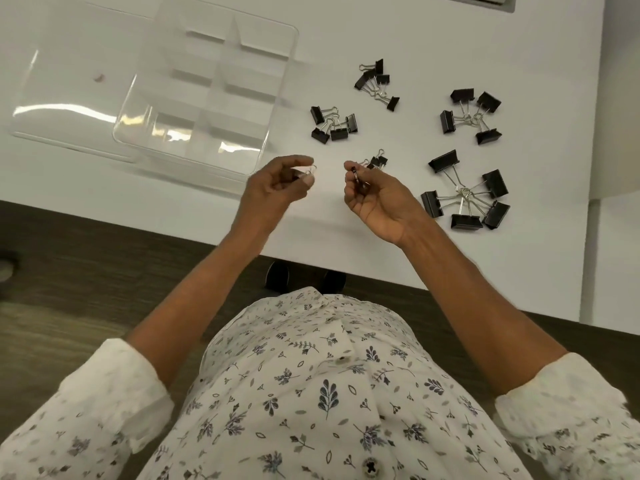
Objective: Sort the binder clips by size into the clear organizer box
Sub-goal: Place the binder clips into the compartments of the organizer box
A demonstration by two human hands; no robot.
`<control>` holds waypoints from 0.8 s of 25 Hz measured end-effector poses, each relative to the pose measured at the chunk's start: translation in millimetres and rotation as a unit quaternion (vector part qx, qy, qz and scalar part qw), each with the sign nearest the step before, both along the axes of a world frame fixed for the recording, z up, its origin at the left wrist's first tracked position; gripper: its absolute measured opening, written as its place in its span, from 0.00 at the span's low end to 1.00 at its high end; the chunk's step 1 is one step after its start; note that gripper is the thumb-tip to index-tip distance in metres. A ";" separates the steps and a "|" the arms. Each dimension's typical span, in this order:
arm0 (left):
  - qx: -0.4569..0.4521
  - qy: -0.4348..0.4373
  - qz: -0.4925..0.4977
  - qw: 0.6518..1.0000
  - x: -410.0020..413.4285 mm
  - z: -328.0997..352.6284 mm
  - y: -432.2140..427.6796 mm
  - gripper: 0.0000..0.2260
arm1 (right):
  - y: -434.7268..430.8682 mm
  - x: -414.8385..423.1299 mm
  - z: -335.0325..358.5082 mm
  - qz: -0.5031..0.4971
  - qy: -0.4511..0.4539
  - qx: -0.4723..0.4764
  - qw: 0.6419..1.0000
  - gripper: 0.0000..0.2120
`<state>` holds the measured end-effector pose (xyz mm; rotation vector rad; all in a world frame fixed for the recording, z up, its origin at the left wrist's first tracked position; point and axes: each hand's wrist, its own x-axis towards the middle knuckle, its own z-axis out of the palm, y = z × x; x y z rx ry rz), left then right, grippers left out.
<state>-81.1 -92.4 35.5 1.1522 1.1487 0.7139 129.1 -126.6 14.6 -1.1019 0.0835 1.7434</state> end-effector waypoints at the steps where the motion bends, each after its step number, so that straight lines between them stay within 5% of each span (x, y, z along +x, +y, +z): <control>1: -0.011 -0.021 0.023 0.999 -11.9 10.8 2.7 0.13 | 4.4 -8.7 4.8 -0.001 0.001 -0.009 1.000 0.10; 6: 0.020 0.069 0.103 0.992 -67.4 36.6 38.7 0.13 | 37.5 -68.5 36.4 0.049 -0.037 -0.016 0.998 0.16; 14: 0.101 0.282 0.001 0.954 -103.2 9.5 100.4 0.15 | 85.5 -140.6 62.6 0.118 -0.100 0.023 0.988 0.27; 20: 0.119 0.197 0.017 0.973 -112.7 -1.7 104.2 0.17 | 62.9 -146.4 57.8 -0.049 -0.217 0.057 0.973 0.16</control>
